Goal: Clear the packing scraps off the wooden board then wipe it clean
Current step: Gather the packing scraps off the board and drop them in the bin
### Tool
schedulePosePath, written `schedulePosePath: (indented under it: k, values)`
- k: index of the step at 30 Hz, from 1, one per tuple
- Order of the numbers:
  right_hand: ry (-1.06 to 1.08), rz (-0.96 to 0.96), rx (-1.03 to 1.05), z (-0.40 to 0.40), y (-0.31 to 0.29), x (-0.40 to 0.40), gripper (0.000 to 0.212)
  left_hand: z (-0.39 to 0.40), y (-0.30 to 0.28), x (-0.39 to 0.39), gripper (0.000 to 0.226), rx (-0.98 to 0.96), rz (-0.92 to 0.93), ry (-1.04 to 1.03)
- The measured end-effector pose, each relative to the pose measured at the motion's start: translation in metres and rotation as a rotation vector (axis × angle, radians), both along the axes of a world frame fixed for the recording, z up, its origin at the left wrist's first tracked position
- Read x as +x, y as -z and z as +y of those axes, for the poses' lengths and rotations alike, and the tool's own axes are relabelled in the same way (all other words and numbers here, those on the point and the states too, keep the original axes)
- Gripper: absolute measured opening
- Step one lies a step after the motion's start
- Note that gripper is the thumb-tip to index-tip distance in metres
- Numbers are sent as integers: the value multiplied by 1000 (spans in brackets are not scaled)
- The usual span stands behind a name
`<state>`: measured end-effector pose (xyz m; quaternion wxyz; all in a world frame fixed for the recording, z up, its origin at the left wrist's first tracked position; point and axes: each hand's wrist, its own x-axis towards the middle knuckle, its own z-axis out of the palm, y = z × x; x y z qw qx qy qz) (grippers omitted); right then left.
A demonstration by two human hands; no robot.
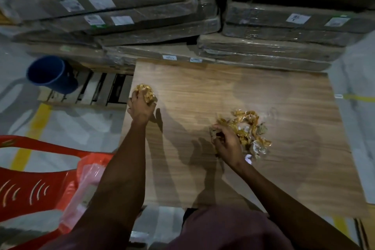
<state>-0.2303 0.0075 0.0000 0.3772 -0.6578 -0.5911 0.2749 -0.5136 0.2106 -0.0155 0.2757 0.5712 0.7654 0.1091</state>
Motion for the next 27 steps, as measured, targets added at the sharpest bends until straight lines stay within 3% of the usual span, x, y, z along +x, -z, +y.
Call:
schedulePosePath:
  k: [4,8,17,22,27]
  values:
    - [43,-16,-21,-4,-2,3,41,-18,4,13,50,56,37,80]
    - [78,0,-52,-10,-3,8,38,-58,9,47,46,95,-1,256]
    - [146,34,-37,-33,4,22,37,-203,35,138,59,108,-356,488]
    - [216,-24,25,-45,-9,35,36,-231,23,159,64,102,-559,454]
    - [439,1,143,-69,-10,64,35,-224,11,161,61,186,-653,376]
